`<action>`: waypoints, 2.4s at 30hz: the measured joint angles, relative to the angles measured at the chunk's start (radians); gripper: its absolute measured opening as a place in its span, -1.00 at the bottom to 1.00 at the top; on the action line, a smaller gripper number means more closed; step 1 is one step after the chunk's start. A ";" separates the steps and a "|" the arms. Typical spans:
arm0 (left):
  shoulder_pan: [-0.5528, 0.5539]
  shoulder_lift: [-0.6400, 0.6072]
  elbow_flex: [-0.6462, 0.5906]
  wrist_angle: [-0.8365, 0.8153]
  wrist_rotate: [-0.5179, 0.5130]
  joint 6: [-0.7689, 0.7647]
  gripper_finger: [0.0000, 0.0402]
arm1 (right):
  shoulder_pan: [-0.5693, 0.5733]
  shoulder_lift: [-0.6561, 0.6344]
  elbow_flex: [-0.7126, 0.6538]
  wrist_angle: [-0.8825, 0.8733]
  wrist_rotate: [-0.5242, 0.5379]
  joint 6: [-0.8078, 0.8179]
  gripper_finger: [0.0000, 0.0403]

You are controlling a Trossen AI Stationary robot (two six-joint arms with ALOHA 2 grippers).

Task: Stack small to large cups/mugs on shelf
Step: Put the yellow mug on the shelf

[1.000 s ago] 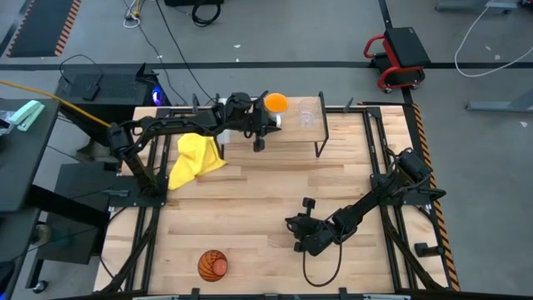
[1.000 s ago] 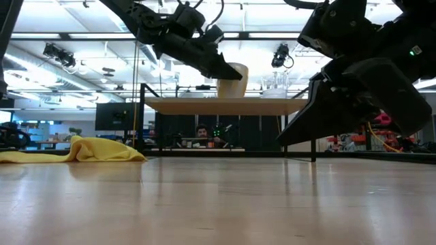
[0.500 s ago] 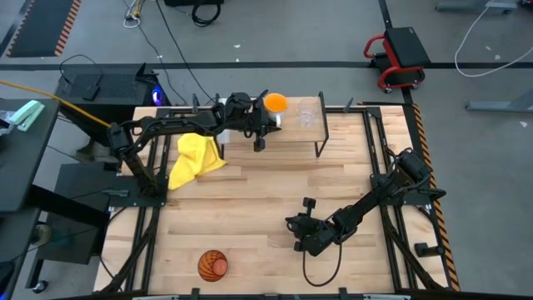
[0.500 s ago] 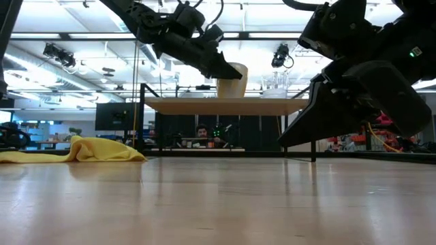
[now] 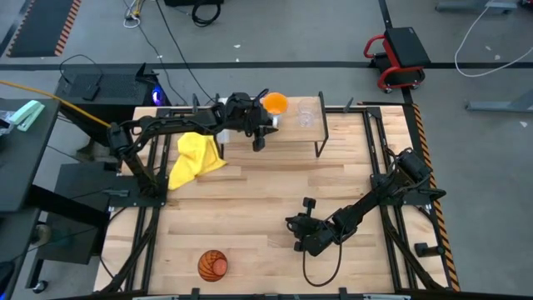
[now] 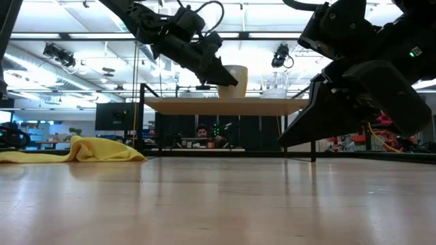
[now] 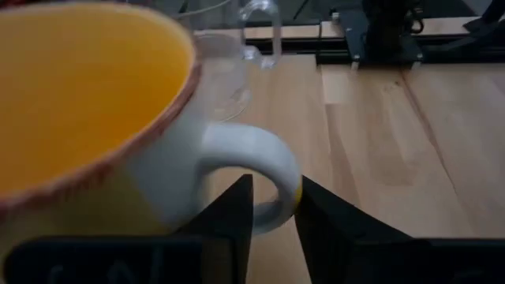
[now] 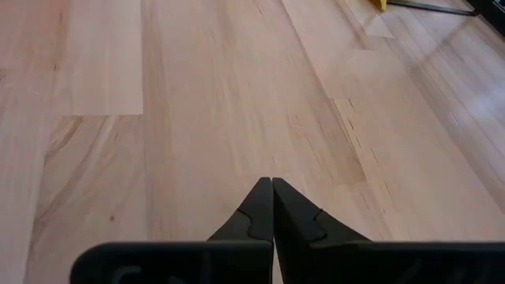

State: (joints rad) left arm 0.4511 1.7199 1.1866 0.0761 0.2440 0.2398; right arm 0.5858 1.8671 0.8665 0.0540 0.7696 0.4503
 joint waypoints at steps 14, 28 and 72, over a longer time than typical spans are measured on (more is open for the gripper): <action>0.000 0.000 0.000 0.000 0.000 0.001 -0.56 | 0.000 0.000 0.000 0.000 0.000 0.002 -0.98; 0.000 0.002 0.000 0.008 0.002 -0.002 -0.49 | 0.000 0.000 0.000 0.000 0.000 0.003 -0.98; -0.001 -0.040 -0.002 -0.048 -0.011 -0.021 -0.26 | 0.000 0.000 0.000 0.000 0.001 0.003 -0.91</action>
State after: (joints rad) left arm 0.4505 1.6800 1.1851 0.0277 0.2325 0.2191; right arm 0.5858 1.8671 0.8665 0.0544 0.7704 0.4534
